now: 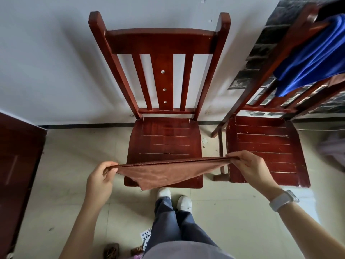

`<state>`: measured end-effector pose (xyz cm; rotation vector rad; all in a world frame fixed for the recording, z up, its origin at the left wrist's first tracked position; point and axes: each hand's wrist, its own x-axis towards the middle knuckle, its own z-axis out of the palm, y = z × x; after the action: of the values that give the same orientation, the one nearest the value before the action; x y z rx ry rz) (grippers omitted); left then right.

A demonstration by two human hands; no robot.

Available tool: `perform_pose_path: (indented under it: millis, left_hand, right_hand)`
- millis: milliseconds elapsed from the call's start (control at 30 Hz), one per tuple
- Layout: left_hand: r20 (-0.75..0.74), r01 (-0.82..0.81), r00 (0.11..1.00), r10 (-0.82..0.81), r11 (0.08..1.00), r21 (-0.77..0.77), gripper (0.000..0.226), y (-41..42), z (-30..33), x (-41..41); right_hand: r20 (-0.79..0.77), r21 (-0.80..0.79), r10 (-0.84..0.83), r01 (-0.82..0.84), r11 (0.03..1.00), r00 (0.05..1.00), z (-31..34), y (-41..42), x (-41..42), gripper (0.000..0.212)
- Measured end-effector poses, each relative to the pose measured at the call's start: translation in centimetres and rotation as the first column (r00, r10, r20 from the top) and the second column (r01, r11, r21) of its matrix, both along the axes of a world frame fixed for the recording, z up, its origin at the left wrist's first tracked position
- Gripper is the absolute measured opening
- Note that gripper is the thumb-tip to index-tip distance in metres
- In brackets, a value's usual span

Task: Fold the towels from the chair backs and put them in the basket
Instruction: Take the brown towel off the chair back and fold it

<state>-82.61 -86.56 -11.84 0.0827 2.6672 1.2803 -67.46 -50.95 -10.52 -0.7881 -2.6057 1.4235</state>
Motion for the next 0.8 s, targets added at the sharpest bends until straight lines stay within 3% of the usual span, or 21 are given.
perform_pose_path:
  millis: [67, 200, 400, 567, 700, 800]
  left_hand:
    - [0.061, 0.032, 0.998, -0.032, 0.999, 0.003, 0.017, -0.4, -0.5, 0.6]
    - [0.108, 0.168, 0.981, -0.161, 0.984, -0.055, 0.022, -2.3, -0.8, 2.0]
    - [-0.063, 0.068, 0.995, -0.077, 0.99, -0.123, 0.02, -1.9, -1.6, 2.1]
    - [-0.067, 0.046, 0.996, -0.055, 0.99, -0.137, 0.022, -0.6, -3.3, -1.7]
    - [-0.079, 0.071, 0.993, -0.091, 0.971, -0.227, 0.024, 0.3, -5.7, -6.6]
    - [-0.028, 0.095, 0.994, -0.108, 0.954, -0.284, 0.026, 1.3, -8.5, -10.7]
  right_hand:
    - [0.097, -0.115, 0.004, 0.007, 0.993, 0.995, -0.7, -0.4, 0.6, 0.012]
    - [0.212, -0.066, 0.093, -0.081, 0.995, 0.973, -1.7, -0.8, 2.5, 0.021]
    - [0.114, 0.004, 0.084, -0.085, 0.996, 0.99, -1.9, -2.4, 2.5, 0.014]
    - [0.023, 0.073, 0.041, -0.043, 0.996, 0.999, -3.1, -2.5, -0.6, 0.013]
    - [0.032, 0.072, 0.049, -0.051, 0.996, 0.998, -5.0, -1.7, -4.4, 0.016]
    - [0.056, 0.161, 0.049, -0.058, 0.985, 0.997, -7.7, -0.8, -8.2, 0.011]
